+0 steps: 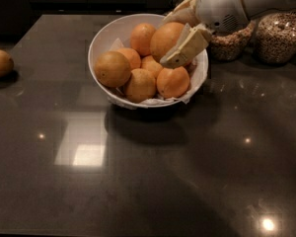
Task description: Pick orange from white bowl
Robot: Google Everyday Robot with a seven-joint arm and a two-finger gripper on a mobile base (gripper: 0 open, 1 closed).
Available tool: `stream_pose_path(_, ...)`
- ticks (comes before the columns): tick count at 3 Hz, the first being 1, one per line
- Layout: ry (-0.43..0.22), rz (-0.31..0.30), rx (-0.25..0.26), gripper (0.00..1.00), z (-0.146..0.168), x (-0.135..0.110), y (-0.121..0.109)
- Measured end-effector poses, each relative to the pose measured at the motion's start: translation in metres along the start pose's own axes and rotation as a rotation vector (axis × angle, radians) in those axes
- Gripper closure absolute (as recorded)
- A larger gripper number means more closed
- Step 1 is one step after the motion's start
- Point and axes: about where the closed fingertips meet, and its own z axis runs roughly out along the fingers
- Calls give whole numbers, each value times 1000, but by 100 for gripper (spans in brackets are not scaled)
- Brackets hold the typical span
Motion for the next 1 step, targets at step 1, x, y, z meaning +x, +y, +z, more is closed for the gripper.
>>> stream_pose_path(1,0,0,0,100,0,0,0)
